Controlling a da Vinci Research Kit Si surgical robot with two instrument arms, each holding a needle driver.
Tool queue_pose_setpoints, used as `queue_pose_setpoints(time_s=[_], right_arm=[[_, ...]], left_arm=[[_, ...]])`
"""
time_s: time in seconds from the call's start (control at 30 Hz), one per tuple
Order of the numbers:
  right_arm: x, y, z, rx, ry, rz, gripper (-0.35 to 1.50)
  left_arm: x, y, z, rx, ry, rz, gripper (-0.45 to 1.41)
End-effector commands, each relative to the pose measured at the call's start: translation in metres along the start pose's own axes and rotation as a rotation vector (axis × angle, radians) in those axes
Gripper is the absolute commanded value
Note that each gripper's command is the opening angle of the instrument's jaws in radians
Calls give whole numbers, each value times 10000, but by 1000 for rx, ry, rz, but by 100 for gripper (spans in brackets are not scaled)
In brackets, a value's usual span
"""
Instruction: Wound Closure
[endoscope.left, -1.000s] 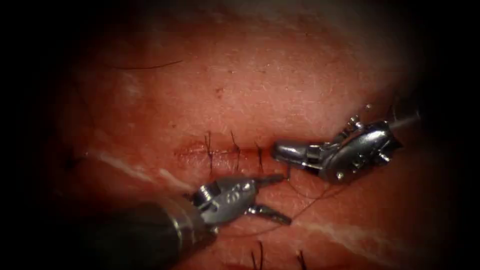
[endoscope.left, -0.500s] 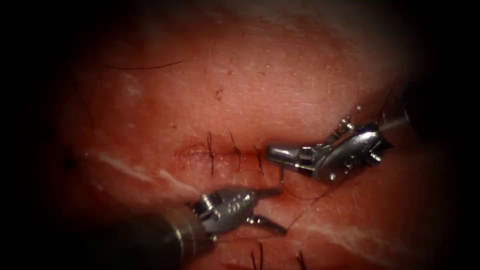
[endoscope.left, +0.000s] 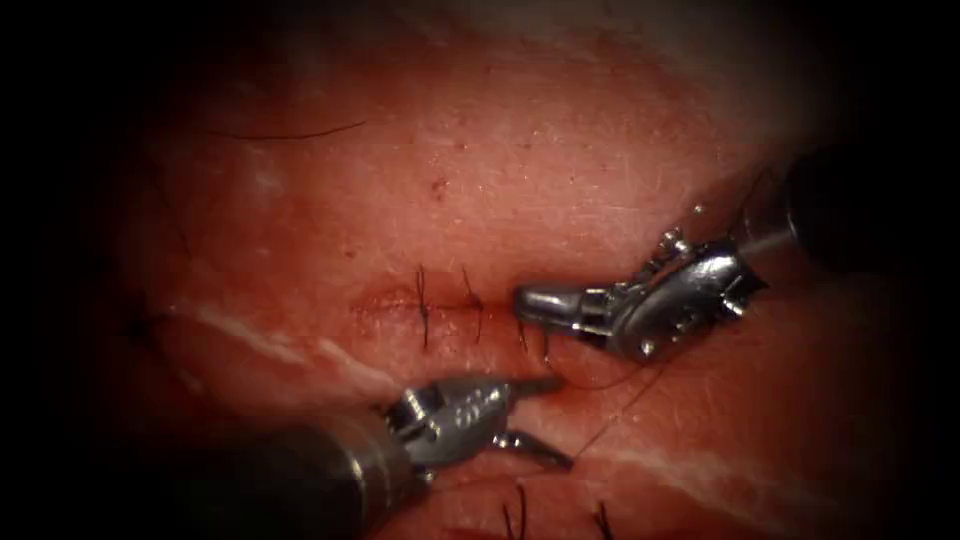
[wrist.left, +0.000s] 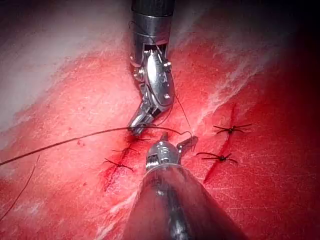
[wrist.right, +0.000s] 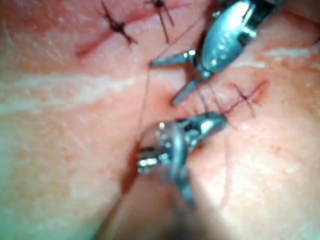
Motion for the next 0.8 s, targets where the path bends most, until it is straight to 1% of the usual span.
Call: queue_pose_setpoints(time_s=[0.03,0.13,0.3,0.43,0.57,0.63,0.67,0.8], right_arm=[[-3,-16,1,6,-3,23,-35],[-12,-25,-8,14,-21,85,-35],[-15,-25,-17,16,-28,126,-35],[-16,-25,-15,27,-38,156,-35],[-16,-25,-15,30,-39,156,-35],[-12,-24,-15,31,-37,158,-35],[-9,-24,-14,48,-33,159,-35],[-15,-33,-11,78,-38,175,-35]], left_arm=[[-5,2,10,-4,1,-3,37],[-4,2,10,-5,1,-3,37],[-4,2,10,-5,1,-3,37],[-4,2,10,-6,1,-2,37],[-4,2,9,-6,1,-2,37],[-4,2,9,-6,1,-3,37],[-4,2,9,-9,1,-3,37],[-3,2,10,-10,1,-2,37]])
